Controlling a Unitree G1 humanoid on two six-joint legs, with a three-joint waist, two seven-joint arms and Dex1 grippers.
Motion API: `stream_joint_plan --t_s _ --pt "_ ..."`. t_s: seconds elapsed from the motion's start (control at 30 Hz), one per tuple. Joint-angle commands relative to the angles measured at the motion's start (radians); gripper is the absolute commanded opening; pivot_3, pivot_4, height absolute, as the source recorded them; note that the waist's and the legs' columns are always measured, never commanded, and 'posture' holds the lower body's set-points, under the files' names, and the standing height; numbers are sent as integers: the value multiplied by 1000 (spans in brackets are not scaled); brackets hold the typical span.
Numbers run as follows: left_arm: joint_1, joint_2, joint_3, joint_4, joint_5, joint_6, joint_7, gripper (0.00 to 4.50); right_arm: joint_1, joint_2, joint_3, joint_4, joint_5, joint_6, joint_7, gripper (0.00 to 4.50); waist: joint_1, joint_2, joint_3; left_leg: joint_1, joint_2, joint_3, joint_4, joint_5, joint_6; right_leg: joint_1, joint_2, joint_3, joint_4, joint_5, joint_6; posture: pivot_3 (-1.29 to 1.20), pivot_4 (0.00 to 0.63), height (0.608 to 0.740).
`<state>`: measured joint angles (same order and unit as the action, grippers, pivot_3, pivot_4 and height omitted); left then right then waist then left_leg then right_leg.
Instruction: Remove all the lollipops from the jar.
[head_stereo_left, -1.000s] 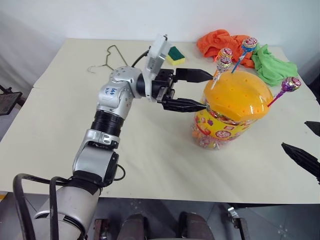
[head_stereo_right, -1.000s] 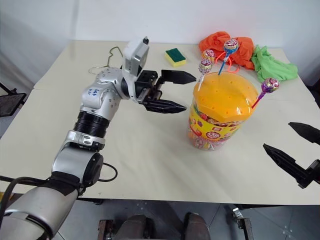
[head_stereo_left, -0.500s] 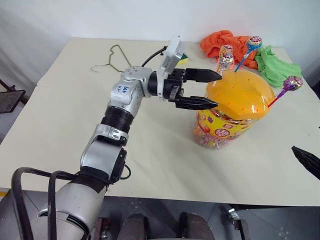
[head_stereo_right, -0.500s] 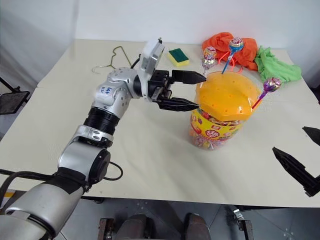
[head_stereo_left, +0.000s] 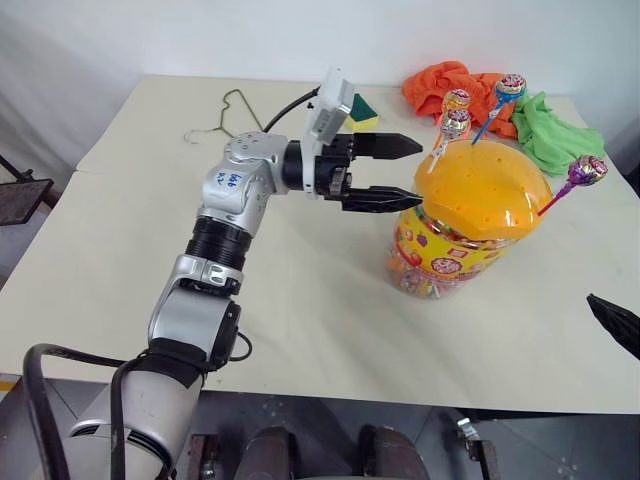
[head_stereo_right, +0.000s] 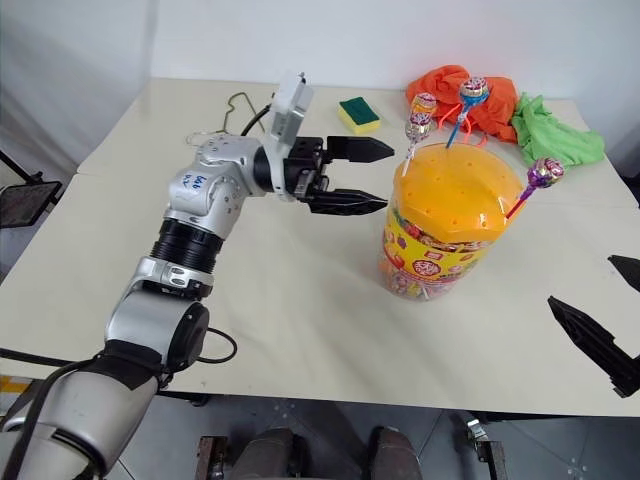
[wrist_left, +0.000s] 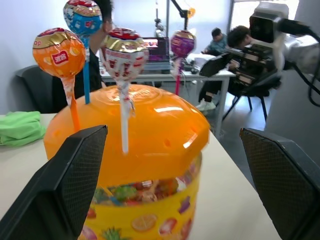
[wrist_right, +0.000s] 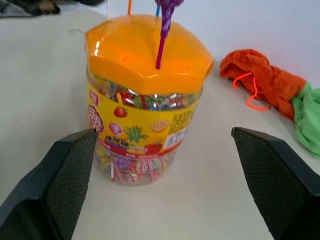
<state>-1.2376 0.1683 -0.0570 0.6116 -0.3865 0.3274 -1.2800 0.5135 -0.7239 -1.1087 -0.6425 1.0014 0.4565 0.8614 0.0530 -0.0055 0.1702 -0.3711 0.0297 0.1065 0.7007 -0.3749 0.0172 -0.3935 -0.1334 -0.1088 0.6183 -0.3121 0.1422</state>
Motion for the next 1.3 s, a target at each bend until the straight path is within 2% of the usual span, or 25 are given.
stream_joint_plan --t_s 0.03,0.2,0.67,0.7,0.97,1.3 --pt "-36 -32 -2 0 2 2 24 4500 1 -8 -49 -8 16 -26 -1 4462 -1 0 0 0 0 0 0 0 0 0 0 0 0 0 0 0 150 740" --pt "-65 -60 0 44 14 -8 42 4500 19 11 -65 -28 20 -29 -16 4462 -1 0 0 0 0 0 0 0 0 0 0 0 0 0 0 0 150 740" --pt "-153 -95 52 144 4 -70 53 149 75 57 -91 -53 51 -71 -20 4500 0 0 0 0 0 0 -1 0 0 0 0 0 0 0 0 0 150 740" --pt "-162 -98 62 156 0 -79 53 36 78 59 -92 -52 54 -74 -15 4500 0 0 0 0 0 0 -1 0 0 0 0 0 0 0 0 0 150 740" --pt "-222 -84 109 153 -15 -69 54 36 82 48 -79 -54 75 -90 -19 4500 0 0 0 0 0 0 -1 0 0 0 0 0 0 0 0 0 150 740" --pt "-294 45 163 82 -16 65 193 36 39 1 -43 -24 75 -69 -20 4500 -4 0 0 0 0 0 -1 0 0 0 0 0 0 0 0 0 150 740"
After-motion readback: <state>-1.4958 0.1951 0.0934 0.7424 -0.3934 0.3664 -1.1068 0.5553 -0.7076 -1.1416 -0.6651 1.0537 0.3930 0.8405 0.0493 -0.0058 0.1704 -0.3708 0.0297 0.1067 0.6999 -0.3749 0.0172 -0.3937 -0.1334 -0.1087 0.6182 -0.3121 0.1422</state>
